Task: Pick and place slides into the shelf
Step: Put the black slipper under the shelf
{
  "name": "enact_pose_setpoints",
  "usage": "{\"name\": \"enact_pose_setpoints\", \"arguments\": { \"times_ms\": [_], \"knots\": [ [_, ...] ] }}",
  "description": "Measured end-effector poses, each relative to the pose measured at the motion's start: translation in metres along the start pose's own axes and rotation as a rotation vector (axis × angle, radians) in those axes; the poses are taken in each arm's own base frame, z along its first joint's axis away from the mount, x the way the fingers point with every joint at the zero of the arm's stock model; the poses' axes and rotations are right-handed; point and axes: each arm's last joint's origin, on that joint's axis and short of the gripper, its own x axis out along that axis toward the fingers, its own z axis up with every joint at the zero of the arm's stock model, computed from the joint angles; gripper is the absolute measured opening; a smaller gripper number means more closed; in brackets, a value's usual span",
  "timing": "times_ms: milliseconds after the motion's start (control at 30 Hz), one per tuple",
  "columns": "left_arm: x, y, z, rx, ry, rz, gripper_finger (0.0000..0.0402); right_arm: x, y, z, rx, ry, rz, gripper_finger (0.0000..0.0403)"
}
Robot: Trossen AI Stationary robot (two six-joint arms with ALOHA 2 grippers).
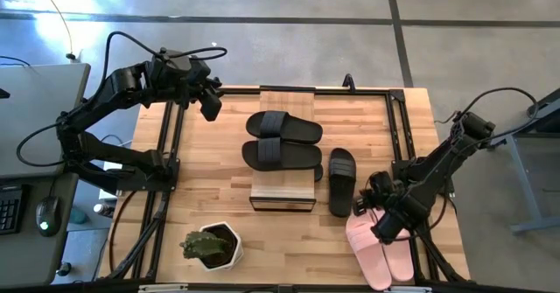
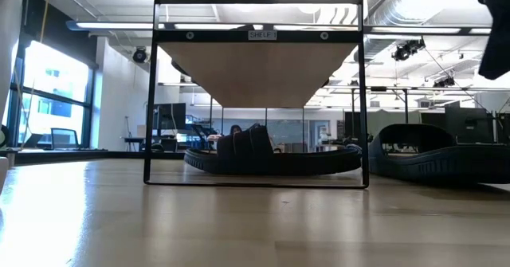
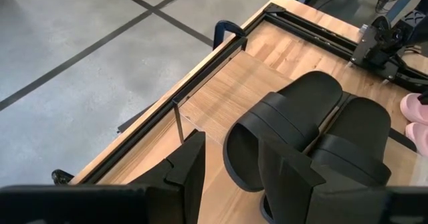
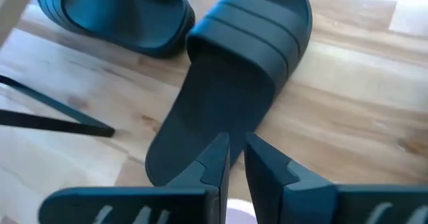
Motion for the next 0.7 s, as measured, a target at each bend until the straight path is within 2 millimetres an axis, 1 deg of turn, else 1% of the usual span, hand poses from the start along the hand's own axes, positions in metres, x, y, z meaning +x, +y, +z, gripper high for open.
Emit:
{"name": "enact_pose_setpoints", "arguments": {
  "times_ms": [167, 700],
  "knots": [
    [0.0000, 0.0000, 0.0000, 0.000, 0.000, 0.000, 0.0122, 0.0004, 0.0000, 0.0020, -0.006, -0.040, 0.011, 0.0039],
    [0.0000, 0.0000, 0.0000, 0.000, 0.000, 0.000, 0.0122, 0.0003, 0.0011, 0.0007, 0.003, -0.017, 0.015, 0.0039]
  ]
}}
